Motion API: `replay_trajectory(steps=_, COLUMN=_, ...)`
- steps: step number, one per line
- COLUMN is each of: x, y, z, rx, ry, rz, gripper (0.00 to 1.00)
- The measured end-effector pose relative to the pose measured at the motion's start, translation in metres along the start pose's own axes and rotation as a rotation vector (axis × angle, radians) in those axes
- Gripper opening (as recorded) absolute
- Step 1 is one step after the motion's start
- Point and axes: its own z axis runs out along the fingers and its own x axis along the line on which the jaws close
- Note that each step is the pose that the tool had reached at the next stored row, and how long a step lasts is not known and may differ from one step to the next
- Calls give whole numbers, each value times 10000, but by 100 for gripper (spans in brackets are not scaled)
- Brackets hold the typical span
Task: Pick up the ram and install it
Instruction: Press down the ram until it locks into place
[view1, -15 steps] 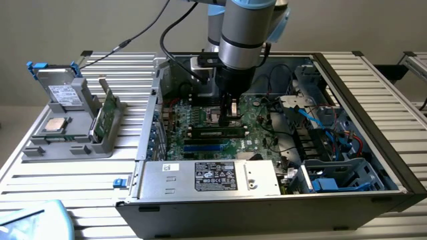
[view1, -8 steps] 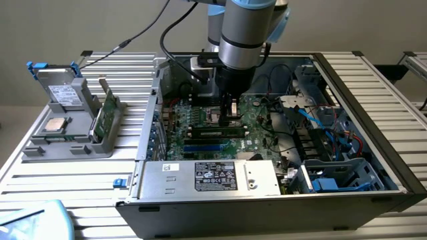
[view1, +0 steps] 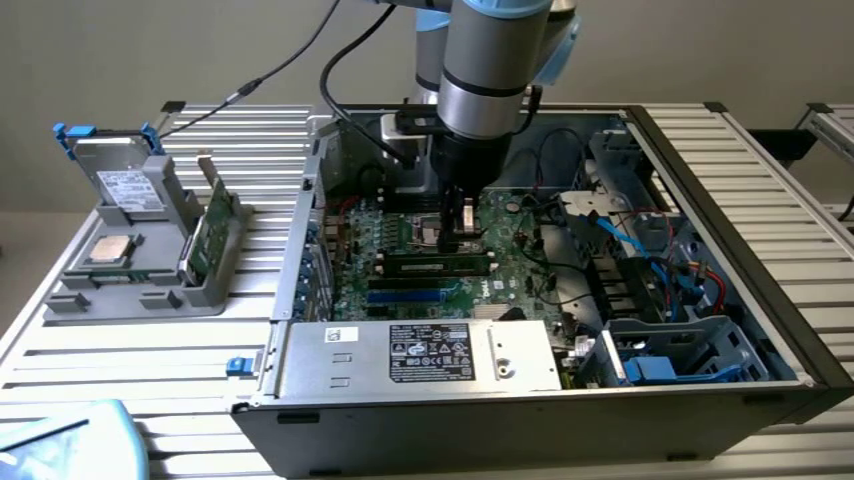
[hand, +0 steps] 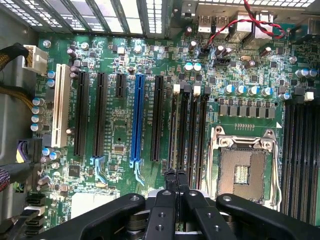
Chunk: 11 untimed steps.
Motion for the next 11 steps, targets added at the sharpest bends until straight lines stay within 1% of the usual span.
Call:
replay_trajectory(steps=2, x=11, y=-25, z=-3, rx=-1, ry=-3, rz=1, gripper=11)
replay_trajectory(steps=5, x=60, y=-89, z=-8, rx=3, ry=-62, rz=-7, gripper=11)
replay_trajectory(steps=8, x=89, y=-186, z=-16, rx=6, ry=-108, rz=-8, gripper=11)
replay_trajectory(steps=10, x=91, y=-247, z=-21, rx=8, ry=-121, rz=-11, gripper=11)
replay_trajectory(steps=11, x=92, y=-253, z=-20, rx=12, ry=-122, rz=-11, gripper=11)
